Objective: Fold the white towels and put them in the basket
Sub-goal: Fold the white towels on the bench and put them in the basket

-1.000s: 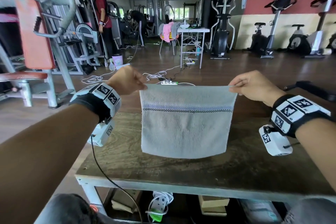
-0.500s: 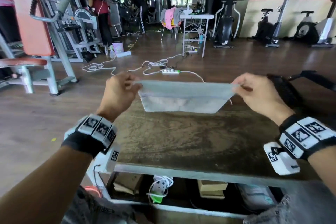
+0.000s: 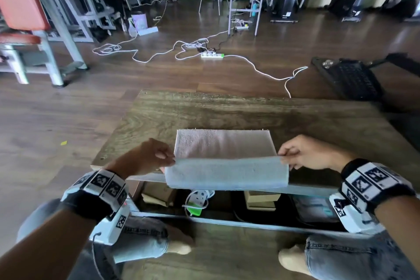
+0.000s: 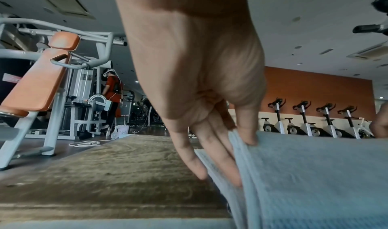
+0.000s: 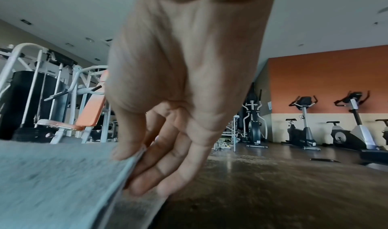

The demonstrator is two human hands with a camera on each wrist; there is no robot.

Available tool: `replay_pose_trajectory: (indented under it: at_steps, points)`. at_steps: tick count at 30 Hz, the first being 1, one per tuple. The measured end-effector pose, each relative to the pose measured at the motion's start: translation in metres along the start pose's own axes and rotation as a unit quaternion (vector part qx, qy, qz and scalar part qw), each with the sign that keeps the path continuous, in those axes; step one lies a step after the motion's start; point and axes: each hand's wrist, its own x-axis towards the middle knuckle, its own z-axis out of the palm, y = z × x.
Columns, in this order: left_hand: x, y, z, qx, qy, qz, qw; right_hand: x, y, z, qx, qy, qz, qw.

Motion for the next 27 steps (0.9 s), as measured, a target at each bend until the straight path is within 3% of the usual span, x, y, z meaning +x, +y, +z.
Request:
replay_pose_trajectory:
  at_steps: [6, 9, 16, 23, 27]
  points:
    - [0.060, 0.009, -0.007, -0.009, 0.132, 0.012, 0.991, 0.056, -0.006, -0.015, -0.063, 0.161, 0.002, 0.985]
    - [0.090, 0.009, -0.001, 0.007, 0.168, -0.010, 0.986, 0.086, -0.004, -0.014, -0.071, 0.212, 0.025, 0.974]
    - [0.128, -0.007, 0.026, 0.060, 0.148, -0.048, 0.986, 0.122, 0.012, 0.008, -0.095, 0.233, 0.061, 0.966]
    - [0.129, -0.006, 0.016, 0.102, 0.095, -0.017, 0.990, 0.118, 0.007, -0.003, -0.100, 0.200, 0.051, 0.973]
    - [0.125, 0.013, -0.013, 0.076, 0.158, 0.016, 0.984, 0.104, -0.011, -0.024, -0.079, 0.251, 0.028, 0.964]
